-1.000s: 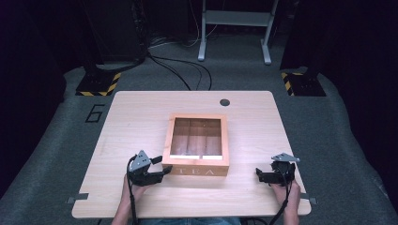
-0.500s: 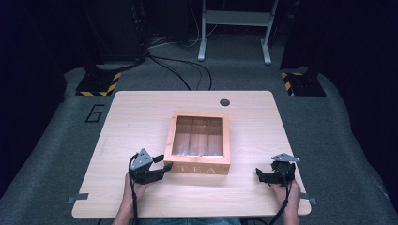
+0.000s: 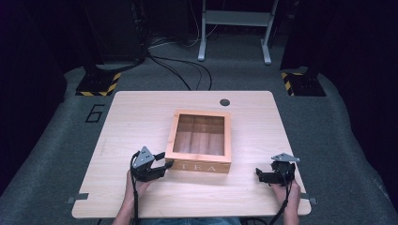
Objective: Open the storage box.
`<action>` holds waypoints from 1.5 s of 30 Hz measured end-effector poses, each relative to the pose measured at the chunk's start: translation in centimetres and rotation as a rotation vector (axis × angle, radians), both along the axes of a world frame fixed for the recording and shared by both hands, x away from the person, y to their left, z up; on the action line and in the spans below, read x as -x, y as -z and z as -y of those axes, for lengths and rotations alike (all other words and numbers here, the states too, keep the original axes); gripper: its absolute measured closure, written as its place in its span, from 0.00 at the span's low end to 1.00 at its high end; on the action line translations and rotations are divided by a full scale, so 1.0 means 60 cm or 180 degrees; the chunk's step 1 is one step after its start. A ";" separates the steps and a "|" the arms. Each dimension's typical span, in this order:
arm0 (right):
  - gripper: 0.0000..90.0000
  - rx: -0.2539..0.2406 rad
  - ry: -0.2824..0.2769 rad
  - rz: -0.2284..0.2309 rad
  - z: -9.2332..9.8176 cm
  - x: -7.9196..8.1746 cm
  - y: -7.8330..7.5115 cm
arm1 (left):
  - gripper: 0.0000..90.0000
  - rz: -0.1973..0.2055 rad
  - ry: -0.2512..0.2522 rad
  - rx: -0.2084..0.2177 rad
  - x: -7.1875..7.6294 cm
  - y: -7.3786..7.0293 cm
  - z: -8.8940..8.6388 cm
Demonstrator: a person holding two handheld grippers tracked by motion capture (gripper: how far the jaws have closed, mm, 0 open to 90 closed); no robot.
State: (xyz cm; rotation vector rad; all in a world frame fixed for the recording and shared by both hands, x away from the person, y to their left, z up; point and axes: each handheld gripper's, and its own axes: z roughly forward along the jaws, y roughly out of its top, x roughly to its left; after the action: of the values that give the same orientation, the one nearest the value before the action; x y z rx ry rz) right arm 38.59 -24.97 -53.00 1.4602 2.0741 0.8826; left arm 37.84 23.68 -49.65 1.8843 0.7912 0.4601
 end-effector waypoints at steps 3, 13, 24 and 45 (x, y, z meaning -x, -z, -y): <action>0.00 0.0000 0.0000 -0.0001 0.000 0.000 0.000 | 0.56 0.0018 -0.0011 -0.0012 -0.002 -0.001 0.002; 0.00 0.0000 -0.0001 -0.0001 0.000 0.000 0.000 | 0.56 0.0129 -0.0094 0.0101 -0.018 -0.007 0.010; 0.00 -0.0003 0.0000 -0.0002 0.000 0.000 0.000 | 0.56 0.0304 -0.0169 0.0073 -0.052 -0.030 0.018; 0.00 -0.0006 -0.0001 -0.0003 0.000 0.000 0.000 | 0.47 0.0513 -0.0138 0.0086 -0.120 -0.128 0.032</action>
State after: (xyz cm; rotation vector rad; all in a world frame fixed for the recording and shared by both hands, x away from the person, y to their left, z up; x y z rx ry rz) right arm 38.60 -24.98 -53.00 1.4614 2.0749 0.8844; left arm 45.03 21.76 -41.94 1.7831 0.7283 0.6174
